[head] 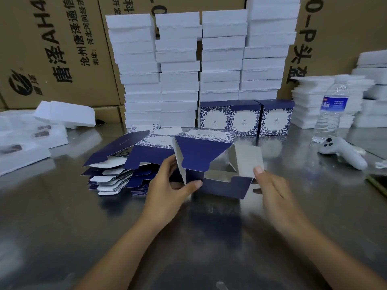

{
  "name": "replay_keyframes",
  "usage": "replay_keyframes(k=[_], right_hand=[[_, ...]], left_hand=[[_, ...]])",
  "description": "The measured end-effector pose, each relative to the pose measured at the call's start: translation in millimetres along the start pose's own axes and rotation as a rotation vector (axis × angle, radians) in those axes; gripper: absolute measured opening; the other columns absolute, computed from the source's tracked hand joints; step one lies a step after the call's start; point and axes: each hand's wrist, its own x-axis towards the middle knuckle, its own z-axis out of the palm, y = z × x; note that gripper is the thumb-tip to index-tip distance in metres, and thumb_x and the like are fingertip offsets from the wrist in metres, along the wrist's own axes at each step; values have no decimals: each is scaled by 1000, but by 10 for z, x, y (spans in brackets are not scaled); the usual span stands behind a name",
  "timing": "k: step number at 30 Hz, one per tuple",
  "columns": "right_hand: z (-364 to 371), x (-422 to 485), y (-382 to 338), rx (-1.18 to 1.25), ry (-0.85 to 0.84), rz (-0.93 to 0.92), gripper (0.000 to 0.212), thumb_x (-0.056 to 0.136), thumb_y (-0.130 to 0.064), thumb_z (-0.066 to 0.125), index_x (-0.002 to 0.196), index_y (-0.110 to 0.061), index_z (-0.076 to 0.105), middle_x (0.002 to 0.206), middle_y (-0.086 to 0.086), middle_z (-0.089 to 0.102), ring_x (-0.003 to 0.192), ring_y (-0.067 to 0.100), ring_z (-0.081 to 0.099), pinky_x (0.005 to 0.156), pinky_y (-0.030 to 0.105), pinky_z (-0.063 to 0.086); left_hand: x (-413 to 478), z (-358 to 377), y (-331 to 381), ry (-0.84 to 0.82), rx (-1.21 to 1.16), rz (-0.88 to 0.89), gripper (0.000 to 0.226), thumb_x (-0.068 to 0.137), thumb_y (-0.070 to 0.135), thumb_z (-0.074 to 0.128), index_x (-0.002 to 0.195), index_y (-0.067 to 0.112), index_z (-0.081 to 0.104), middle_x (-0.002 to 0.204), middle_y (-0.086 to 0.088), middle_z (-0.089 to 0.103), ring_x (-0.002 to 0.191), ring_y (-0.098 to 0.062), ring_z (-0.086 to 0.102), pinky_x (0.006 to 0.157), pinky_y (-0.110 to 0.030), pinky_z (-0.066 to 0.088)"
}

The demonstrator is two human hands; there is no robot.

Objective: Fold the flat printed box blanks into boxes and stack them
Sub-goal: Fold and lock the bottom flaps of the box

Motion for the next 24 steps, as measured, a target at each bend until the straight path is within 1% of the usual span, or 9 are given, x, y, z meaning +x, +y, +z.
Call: replay_keyframes(k=[4, 7, 9, 12, 14, 16, 19, 21, 24], right_hand=[[-1, -15, -46, -44, 136, -62, 77, 78, -66, 30, 66, 7, 55, 58, 10, 52, 56, 12, 44, 62, 32, 40], [-13, -8, -67, -44, 166, -89, 75, 82, -61, 30, 64, 7, 55, 59, 11, 58, 57, 19, 49, 61, 30, 42], [-20, 0, -53, -46, 147, -80, 78, 83, -60, 28, 70, 11, 57, 70, 24, 63, 67, 34, 55, 66, 39, 46], [-42, -8, -63, -90, 176, -97, 75, 83, -62, 28, 69, 6, 54, 67, 22, 59, 59, 14, 47, 59, 33, 40], [-38, -20, -41, -138, 145, -132, 44, 89, -52, 41, 75, -14, 60, 67, 2, 62, 56, 2, 47, 54, 19, 37], [-29, -22, -27, -265, 32, -110, 9, 89, -36, 55, 97, -38, 57, 83, -18, 64, 67, -3, 56, 61, 13, 43], [14, -36, 31, -460, -58, -14, 37, 86, -41, 56, 119, -31, 44, 96, -15, 60, 79, 8, 60, 72, 35, 49], [30, -41, 26, -521, -44, 98, 33, 86, -51, 52, 102, -22, 49, 81, -9, 61, 75, 16, 59, 67, 35, 45], [25, -18, -17, -510, -92, 269, 55, 86, -59, 41, 68, -10, 58, 56, 1, 61, 62, 16, 58, 62, 31, 44]], left_hand=[[-40, 32, 54, -14, 120, 26, 57, 79, 46, 66, 129, 37, 41, 113, 25, 58, 87, 6, 59, 70, -7, 45], [-68, 79, 68, -111, 139, 14, 63, 78, 62, 49, 136, 41, 36, 125, 23, 54, 110, 1, 55, 87, -18, 47], [-71, 117, 76, -140, -17, -66, 39, 89, 44, 50, 127, 47, 41, 124, 14, 58, 104, -14, 64, 77, -26, 56], [-66, 155, 99, -44, -196, -177, 26, 94, 20, 54, 109, 41, 51, 106, 9, 65, 81, -17, 72, 60, -19, 56], [-80, 177, 125, 9, -207, -205, 22, 95, 18, 54, 112, 31, 54, 101, 8, 65, 69, -18, 72, 57, -18, 54], [-96, 206, 145, 54, -187, -214, 23, 95, 19, 54, 118, 23, 54, 102, 7, 65, 61, -19, 71, 54, -17, 53], [-102, 243, 153, 115, -153, -217, 23, 96, 14, 53, 119, 15, 57, 96, 5, 64, 55, -19, 70, 51, -17, 53], [-103, 263, 159, 126, -146, -227, 25, 96, 11, 52, 120, 13, 57, 98, 3, 64, 55, -19, 70, 50, -17, 53], [-105, 275, 178, 122, -183, -259, 28, 95, 7, 52, 123, 9, 58, 104, -5, 64, 58, -20, 71, 52, -17, 53]])
